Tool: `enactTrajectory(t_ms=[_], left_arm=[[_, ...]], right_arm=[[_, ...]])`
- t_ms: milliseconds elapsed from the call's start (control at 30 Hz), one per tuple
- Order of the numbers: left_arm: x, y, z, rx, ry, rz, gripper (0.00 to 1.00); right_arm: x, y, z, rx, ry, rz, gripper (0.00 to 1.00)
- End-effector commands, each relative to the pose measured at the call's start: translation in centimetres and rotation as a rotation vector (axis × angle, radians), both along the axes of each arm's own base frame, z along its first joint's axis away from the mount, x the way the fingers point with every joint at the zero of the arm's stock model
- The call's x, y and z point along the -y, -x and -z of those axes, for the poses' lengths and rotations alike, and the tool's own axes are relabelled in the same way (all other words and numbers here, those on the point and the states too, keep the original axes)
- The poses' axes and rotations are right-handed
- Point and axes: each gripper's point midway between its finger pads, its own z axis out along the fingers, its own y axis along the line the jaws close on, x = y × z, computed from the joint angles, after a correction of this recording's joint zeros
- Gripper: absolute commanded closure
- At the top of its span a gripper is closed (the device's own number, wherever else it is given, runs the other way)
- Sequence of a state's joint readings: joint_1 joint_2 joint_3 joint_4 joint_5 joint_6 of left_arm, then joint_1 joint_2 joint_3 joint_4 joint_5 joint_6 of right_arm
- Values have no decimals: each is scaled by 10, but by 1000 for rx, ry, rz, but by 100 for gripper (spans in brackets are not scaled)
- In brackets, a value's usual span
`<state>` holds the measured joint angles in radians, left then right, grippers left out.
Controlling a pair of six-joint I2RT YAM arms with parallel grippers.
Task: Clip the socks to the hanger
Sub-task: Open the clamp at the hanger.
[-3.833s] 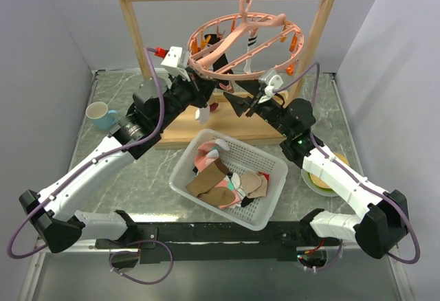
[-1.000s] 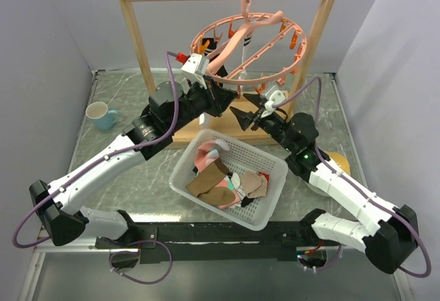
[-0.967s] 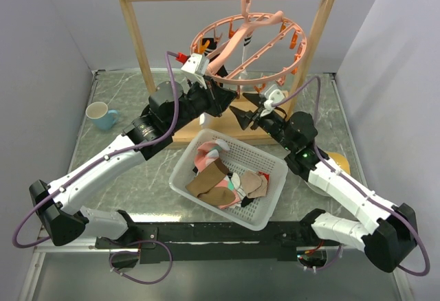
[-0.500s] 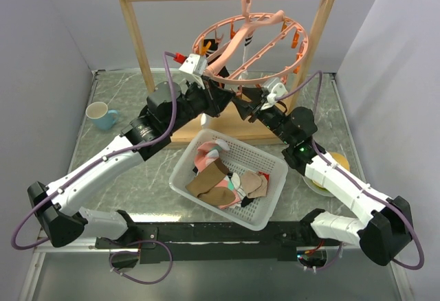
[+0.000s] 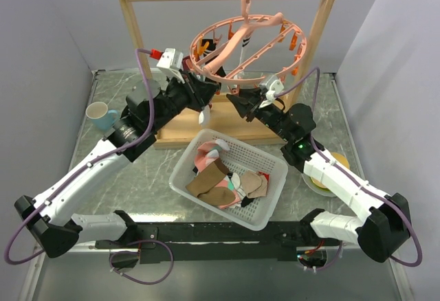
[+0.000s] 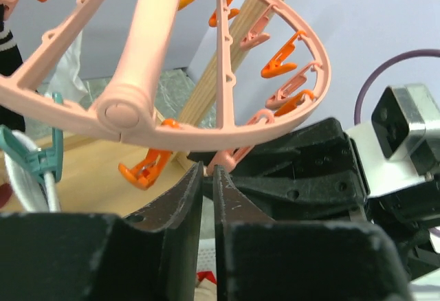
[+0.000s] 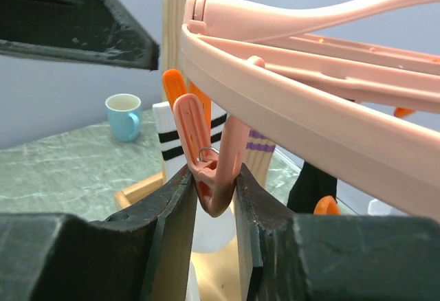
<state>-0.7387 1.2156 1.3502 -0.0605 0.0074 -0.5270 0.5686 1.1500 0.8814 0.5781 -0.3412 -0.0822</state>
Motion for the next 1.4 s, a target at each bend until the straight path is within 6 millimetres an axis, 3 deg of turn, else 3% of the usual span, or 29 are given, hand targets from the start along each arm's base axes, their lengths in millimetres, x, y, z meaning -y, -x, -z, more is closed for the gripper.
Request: enactTrajectory(t_ms=[0, 200, 533, 700, 1000, 1200, 1367], left_arm=[[0, 16, -3, -18, 43, 63, 82], [5, 22, 4, -36, 48, 103, 76], [12, 18, -9, -23, 66, 110, 58], [9, 11, -8, -24, 62, 74, 57], [-1, 2, -6, -21, 40, 0, 67], [0, -1, -4, -13, 31, -4, 62], [3, -5, -17, 17, 44, -5, 61]], right_arm=[[1, 4, -41, 66, -55, -20, 100], [-4, -2, -41, -9, -55, -3, 100], [-23, -7, -25, -61, 24, 89, 100], [-24, -5, -23, -64, 23, 93, 100], [-23, -4, -21, -67, 24, 94, 100], [-25, -3, -25, -61, 22, 84, 100], [-27, -3, -22, -69, 27, 84, 100]])
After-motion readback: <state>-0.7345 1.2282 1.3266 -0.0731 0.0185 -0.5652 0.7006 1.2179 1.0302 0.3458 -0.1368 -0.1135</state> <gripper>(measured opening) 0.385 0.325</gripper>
